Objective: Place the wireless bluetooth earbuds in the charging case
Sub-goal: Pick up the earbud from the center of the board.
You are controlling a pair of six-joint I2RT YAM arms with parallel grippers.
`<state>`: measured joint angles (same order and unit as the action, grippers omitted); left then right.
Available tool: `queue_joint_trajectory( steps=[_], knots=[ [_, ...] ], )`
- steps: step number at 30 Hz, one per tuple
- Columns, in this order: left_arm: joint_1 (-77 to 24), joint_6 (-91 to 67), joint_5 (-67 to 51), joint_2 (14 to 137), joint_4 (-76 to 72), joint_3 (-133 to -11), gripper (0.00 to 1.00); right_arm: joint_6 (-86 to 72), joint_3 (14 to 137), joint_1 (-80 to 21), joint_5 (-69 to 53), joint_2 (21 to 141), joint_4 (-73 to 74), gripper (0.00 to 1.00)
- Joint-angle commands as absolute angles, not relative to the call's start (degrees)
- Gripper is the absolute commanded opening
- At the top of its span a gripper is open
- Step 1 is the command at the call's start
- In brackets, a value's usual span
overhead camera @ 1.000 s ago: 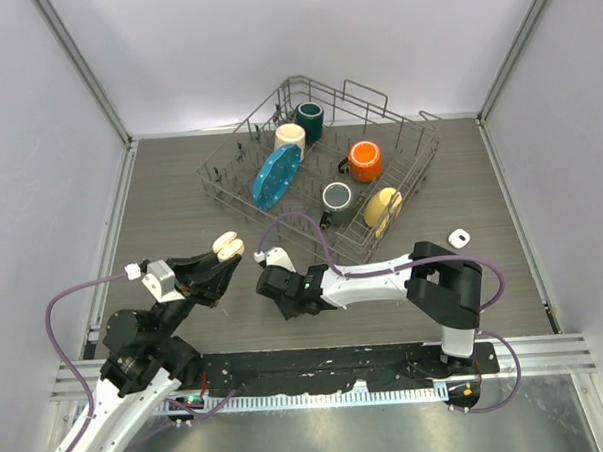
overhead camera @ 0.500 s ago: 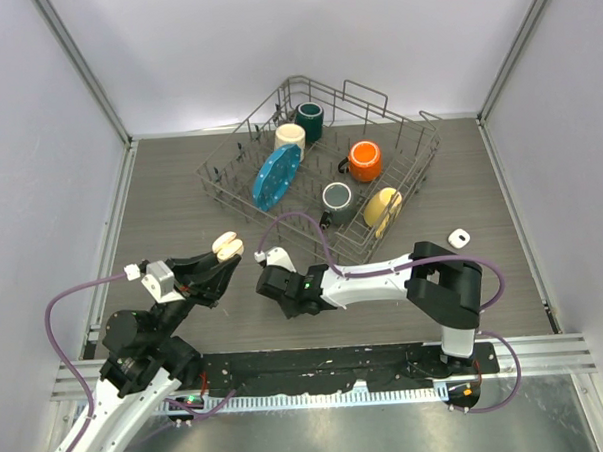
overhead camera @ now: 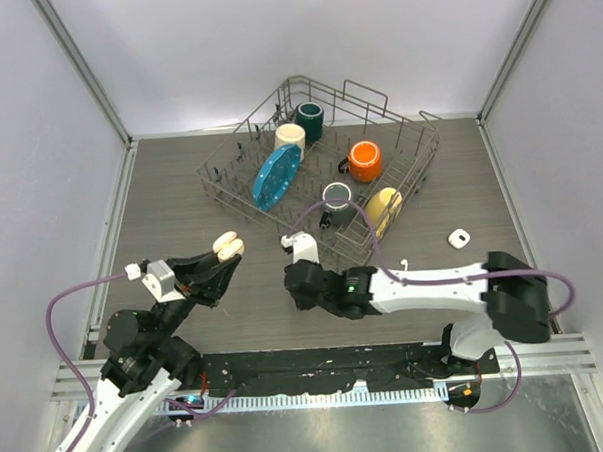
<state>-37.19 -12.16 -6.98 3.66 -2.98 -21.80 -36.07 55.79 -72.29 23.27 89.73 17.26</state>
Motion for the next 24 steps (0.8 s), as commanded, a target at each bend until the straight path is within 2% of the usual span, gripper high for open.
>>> queue_joint_trajectory(
  steps=[1,9,13,18,24],
  knots=[
    [-37.35,-13.36,-5.8,4.83,-6.5,-21.27,0.0,-37.09,52.65,-73.92,31.1,78.5,7.05,0.15],
    [-37.35,-14.15,-6.06,7.56,-10.54,-20.66,0.0,-29.37,48.43,-79.36,46.12,65.14,-4.38,0.13],
    [-37.35,-14.5,-7.03,9.57,-12.74,-20.57,0.0,-22.34,46.15,-82.87,51.83,59.87,-17.26,0.06],
    [-37.35,-15.12,-8.96,12.12,-15.99,-20.04,0.0,-12.32,44.74,-85.6,54.4,58.97,-31.53,0.02],
    [-37.35,-15.47,-11.07,14.58,-20.56,-18.55,0.0,-2.38,45.17,-86.57,50.72,63.27,-47.97,0.01]
  ],
)
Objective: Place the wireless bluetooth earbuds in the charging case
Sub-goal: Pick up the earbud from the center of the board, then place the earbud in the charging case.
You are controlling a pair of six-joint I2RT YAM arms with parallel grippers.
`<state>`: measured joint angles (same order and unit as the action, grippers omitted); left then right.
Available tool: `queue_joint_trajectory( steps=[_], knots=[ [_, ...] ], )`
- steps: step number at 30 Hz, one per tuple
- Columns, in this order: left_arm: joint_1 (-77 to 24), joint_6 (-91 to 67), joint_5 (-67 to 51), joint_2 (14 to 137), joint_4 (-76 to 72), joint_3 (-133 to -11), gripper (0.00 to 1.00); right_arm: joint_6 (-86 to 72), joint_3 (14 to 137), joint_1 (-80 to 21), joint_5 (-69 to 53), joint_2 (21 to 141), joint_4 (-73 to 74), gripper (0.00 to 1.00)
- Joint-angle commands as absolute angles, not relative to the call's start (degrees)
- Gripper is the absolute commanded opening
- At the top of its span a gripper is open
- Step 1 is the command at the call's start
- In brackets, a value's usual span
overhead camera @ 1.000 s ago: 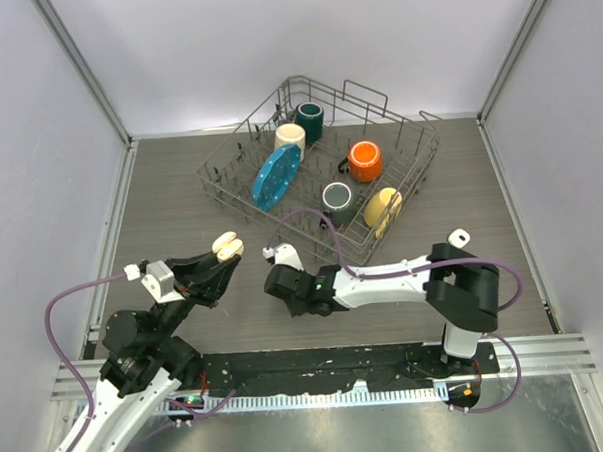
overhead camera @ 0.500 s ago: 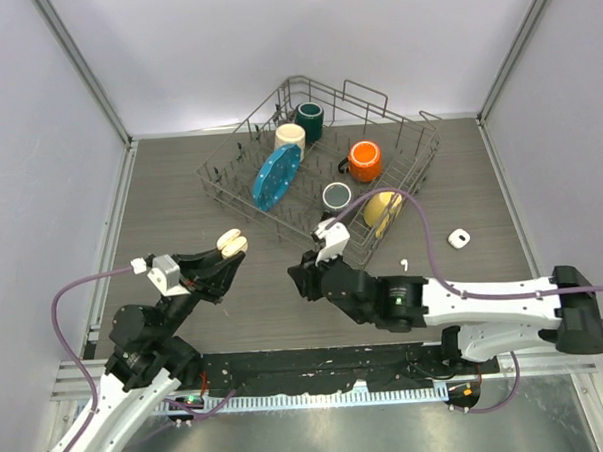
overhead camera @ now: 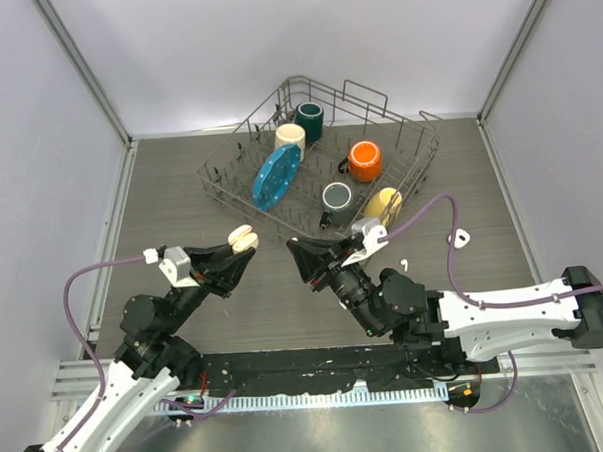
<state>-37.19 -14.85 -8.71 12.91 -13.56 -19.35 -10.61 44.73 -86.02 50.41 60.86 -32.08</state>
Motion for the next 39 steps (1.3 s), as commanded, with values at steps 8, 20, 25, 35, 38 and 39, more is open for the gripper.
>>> queue_joint_trajectory(
  steps=[8,20,25,35,38,39],
  knots=[
    [-37.44,-15.29,-15.29,16.96,-23.29,-18.63,0.0,0.88,49.13,-86.31,47.55,69.78,-56.51,0.01],
    [-37.35,-16.17,-18.02,18.72,-25.75,-19.25,0.0,-8.95,51.24,-82.62,42.1,72.33,-52.57,0.01],
    [-37.35,-16.17,-18.28,19.25,-26.28,-19.42,0.0,-14.14,51.68,-80.6,38.5,72.68,-49.84,0.01],
    [-37.35,-16.35,-17.84,19.25,-26.81,-19.25,0.0,-16.17,53.35,-80.24,34.98,74.97,-46.5,0.01],
    [-37.35,-16.35,-17.58,19.07,-26.89,-19.34,0.0,-16.17,53.09,-80.24,35.33,75.32,-46.32,0.01],
    [-37.35,-16.43,-17.49,19.07,-26.98,-19.42,0.0,-16.08,53.09,-80.24,35.85,75.32,-45.88,0.01]
  ],
)
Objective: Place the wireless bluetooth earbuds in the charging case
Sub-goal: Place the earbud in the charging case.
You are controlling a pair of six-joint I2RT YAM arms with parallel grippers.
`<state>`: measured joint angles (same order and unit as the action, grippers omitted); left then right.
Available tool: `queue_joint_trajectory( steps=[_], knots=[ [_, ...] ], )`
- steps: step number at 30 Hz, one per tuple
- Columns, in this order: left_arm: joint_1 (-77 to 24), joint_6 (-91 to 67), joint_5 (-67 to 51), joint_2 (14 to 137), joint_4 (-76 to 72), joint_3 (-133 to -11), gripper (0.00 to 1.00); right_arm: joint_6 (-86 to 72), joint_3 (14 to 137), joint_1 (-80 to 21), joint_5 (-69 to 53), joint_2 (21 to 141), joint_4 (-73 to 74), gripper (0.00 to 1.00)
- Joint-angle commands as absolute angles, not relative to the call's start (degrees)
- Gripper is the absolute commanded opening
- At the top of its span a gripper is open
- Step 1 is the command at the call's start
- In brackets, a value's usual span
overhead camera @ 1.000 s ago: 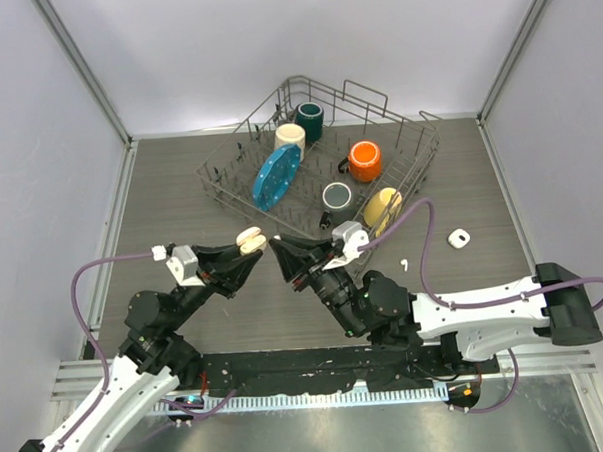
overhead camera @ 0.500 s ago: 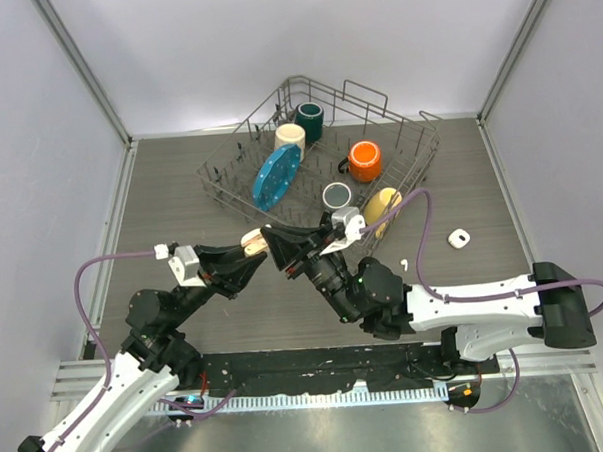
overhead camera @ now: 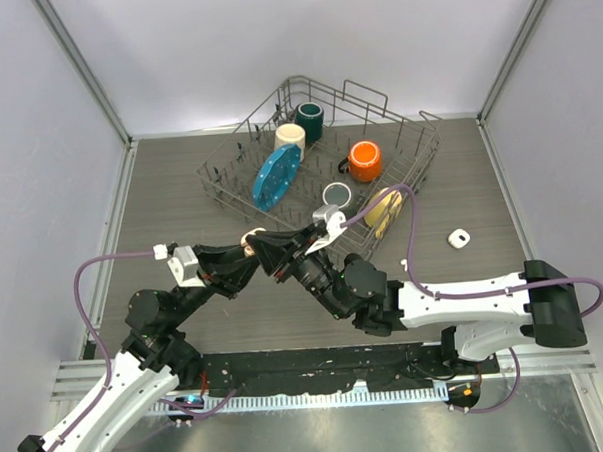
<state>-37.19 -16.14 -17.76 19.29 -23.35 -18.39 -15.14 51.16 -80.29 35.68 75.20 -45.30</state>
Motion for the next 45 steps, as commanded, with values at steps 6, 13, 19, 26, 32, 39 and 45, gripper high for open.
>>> queue_joint_trajectory(
  steps=[6,13,19,26,32,39,45],
  knots=[
    [-37.35,-16.61,-18.11,19.34,-26.98,-20.39,0.0,-16.43,53.09,-79.63,35.95,75.41,-42.99,0.01],
    [-37.35,-16.79,-18.28,19.95,-27.68,-20.83,0.0,-17.31,53.78,-79.37,35.24,76.29,-40.26,0.01],
    [-37.35,-16.96,-17.93,20.13,-28.48,-20.83,0.0,-18.02,53.79,-79.1,34.45,77.52,-40.87,0.01],
    [-37.35,-17.05,-16.53,19.16,-28.56,-20.57,0.0,-17.75,52.47,-79.01,34.36,76.56,-40.08,0.01],
    [-37.35,-16.61,-15.29,18.02,-28.39,-20.3,0.0,-16.97,50.27,-79.1,35.33,74.18,-38.06,0.01],
    [-37.35,-16.35,-15.03,18.28,-28.48,-20.74,0.0,-16.17,53.26,-79.1,33.23,74.71,-32.79,0.01],
    [-37.35,-16.17,-15.21,18.72,-28.39,-21.0,0.0,-16.7,54.93,-79.1,33.92,74.62,-29.19,0.08]
  ],
)
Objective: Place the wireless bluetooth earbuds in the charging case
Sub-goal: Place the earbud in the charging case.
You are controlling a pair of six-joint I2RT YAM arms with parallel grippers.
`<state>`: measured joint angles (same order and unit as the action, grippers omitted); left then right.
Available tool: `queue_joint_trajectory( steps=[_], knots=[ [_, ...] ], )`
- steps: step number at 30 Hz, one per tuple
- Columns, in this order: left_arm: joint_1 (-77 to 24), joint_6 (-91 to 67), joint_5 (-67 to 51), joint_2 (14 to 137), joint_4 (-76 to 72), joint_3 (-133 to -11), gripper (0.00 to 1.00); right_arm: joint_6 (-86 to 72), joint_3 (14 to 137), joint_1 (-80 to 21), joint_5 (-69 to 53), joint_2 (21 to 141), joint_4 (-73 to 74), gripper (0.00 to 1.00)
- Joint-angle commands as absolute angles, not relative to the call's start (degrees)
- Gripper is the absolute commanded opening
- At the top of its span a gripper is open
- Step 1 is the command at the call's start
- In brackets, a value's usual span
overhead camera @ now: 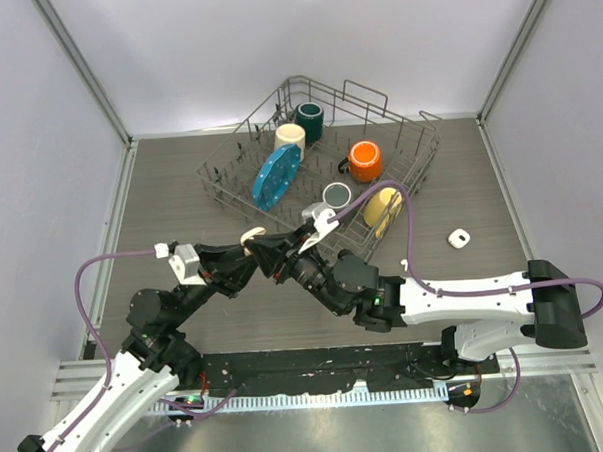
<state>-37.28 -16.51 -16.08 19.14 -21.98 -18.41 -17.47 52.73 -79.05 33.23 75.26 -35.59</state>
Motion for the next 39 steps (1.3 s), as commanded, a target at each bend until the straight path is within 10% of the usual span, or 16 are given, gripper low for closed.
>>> queue_joint_trajectory(
  steps=[1,39],
  knots=[
    [-37.35,-16.17,-15.29,18.81,-28.3,-21.01,0.0,-16.87,55.45,-79.01,34.45,74.62,-28.48,0.14],
    [-37.35,-16.52,-15.65,19.07,-26.72,-20.39,0.0,-16.52,61.26,-78.13,32.0,69.09,-27.07,0.59]
  ],
)
